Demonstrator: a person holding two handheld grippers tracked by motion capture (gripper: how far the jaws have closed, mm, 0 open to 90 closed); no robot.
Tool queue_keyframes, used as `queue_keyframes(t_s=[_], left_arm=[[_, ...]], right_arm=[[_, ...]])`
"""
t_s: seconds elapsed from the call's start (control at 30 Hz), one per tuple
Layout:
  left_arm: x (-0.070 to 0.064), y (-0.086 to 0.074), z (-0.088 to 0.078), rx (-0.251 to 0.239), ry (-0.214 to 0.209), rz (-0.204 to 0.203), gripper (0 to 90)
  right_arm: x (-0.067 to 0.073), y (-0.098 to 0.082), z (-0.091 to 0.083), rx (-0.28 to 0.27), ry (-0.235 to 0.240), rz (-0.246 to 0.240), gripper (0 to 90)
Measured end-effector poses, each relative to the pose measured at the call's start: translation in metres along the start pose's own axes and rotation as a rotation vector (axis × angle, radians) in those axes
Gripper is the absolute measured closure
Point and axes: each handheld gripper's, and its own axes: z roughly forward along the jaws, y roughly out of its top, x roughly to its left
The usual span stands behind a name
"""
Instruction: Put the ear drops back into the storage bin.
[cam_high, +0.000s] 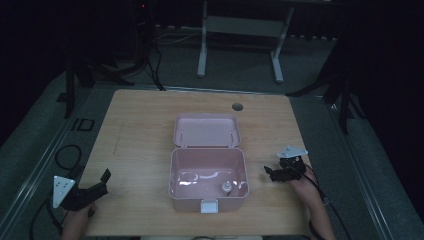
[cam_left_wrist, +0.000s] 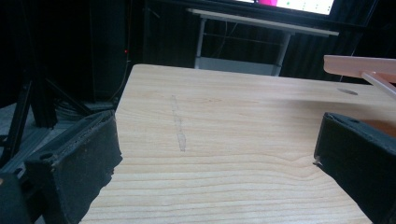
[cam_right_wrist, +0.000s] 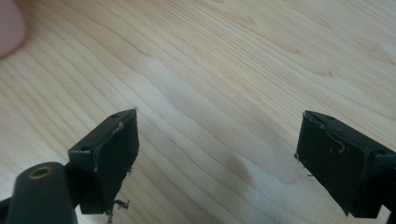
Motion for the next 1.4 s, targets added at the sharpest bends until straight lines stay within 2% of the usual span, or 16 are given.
queue_keyframes(t_s=[0.37, 0.43, 0.5, 0.53, 0.63, 0.73, 0.77, 0.83, 1.03, 1.07, 1.13, 1.4], left_arm=[[0.000, 0.000, 0.000, 0.000, 0.000, -0.001, 0.4], [0.000, 0.000, 0.000, 0.000, 0.001, -0.001, 0.5], [0.000, 0.000, 0.000, 0.001, 0.001, 0.000, 0.4], [0.000, 0.000, 0.000, 0.000, 0.001, -0.001, 0.4], [0.000, 0.000, 0.000, 0.001, 0.002, 0.000, 0.4], [0.000, 0.000, 0.000, 0.001, 0.001, 0.000, 0.4], [0.000, 0.000, 0.000, 0.001, 0.001, -0.001, 0.4], [0.000, 0.000, 0.000, 0.001, 0.001, -0.002, 0.4], [0.000, 0.000, 0.000, 0.001, 0.001, -0.001, 0.5], [0.000, 0.000, 0.000, 0.001, 0.001, -0.001, 0.4], [0.000, 0.000, 0.000, 0.001, 0.000, -0.002, 0.5], [0.000, 0.000, 0.000, 0.003, 0.000, 0.002, 0.4]], right_arm=[[-0.004, -0.020, -0.001, -0.079, -0.092, 0.137, 12.4], [-0.006, -0.022, -0.001, -0.081, -0.122, 0.155, 12.0], [-0.007, -0.023, -0.002, -0.090, -0.127, 0.169, 12.0], [-0.008, -0.024, -0.003, -0.104, -0.130, 0.187, 11.7], [-0.012, -0.027, -0.009, -0.162, -0.178, 0.287, 11.7], [-0.013, -0.029, -0.011, -0.188, -0.190, 0.332, 11.7], [-0.017, -0.032, -0.015, -0.225, -0.203, 0.382, 11.7], [-0.018, -0.034, -0.016, -0.245, -0.201, 0.407, 11.7], [-0.020, -0.038, -0.017, -0.254, -0.180, 0.456, 11.7], [-0.021, -0.039, -0.017, -0.254, -0.188, 0.464, 11.7], [-0.023, -0.040, -0.018, -0.269, -0.166, 0.496, 11.7], [-0.034, -0.046, -0.022, -0.304, -0.151, 0.588, 11.7]])
